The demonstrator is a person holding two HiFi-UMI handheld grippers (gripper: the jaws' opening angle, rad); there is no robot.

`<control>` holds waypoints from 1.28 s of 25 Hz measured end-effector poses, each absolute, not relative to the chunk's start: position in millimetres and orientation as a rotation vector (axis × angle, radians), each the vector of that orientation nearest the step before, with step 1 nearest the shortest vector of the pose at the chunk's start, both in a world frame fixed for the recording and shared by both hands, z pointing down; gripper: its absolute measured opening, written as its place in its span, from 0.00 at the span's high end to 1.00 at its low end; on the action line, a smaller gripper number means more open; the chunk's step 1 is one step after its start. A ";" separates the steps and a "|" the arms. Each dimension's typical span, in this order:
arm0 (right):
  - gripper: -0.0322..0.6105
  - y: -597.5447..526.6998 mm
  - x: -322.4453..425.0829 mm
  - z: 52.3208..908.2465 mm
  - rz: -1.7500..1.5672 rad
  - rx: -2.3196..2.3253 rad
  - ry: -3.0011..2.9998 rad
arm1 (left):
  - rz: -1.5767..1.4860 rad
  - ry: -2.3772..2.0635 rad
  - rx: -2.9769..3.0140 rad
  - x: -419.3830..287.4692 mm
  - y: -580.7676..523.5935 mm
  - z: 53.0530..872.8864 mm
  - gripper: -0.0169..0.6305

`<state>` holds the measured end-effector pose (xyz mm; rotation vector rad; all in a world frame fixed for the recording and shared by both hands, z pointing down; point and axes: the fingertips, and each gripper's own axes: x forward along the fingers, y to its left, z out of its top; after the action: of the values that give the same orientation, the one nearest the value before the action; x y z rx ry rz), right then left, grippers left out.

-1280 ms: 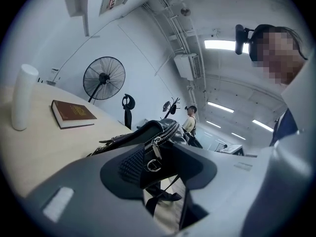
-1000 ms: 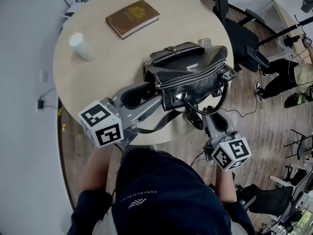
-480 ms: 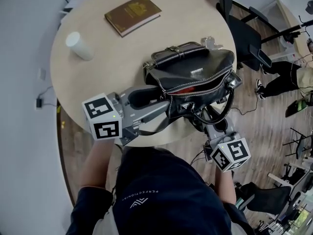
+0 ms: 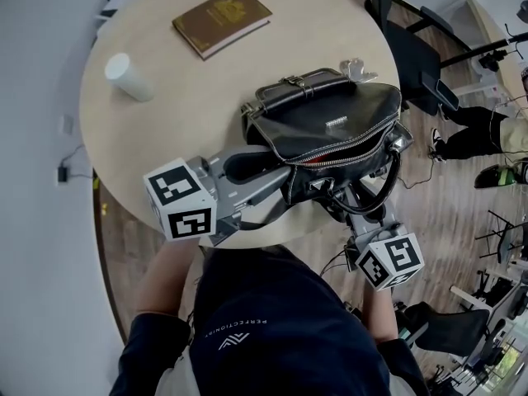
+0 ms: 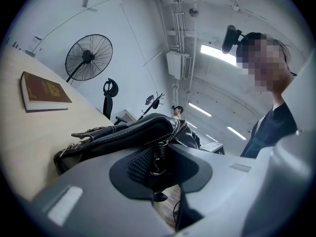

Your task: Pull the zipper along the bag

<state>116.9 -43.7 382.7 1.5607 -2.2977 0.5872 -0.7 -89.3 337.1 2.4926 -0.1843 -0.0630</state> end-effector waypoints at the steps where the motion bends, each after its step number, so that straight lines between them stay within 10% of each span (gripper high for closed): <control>1: 0.84 -44.0 116.6 382.2 0.587 1.563 -2.294 | -0.060 -0.184 2.499 -1.6 -88.6 336.6 0.82; 32: 0.88 -65.3 154.6 380.1 0.424 1.256 -2.416 | 0.068 -0.717 2.346 -30.2 -76.5 336.9 0.89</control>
<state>154.6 -65.3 380.1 1.2564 -2.4159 0.4244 -30.2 -76.5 336.9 2.3458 -0.7166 0.0679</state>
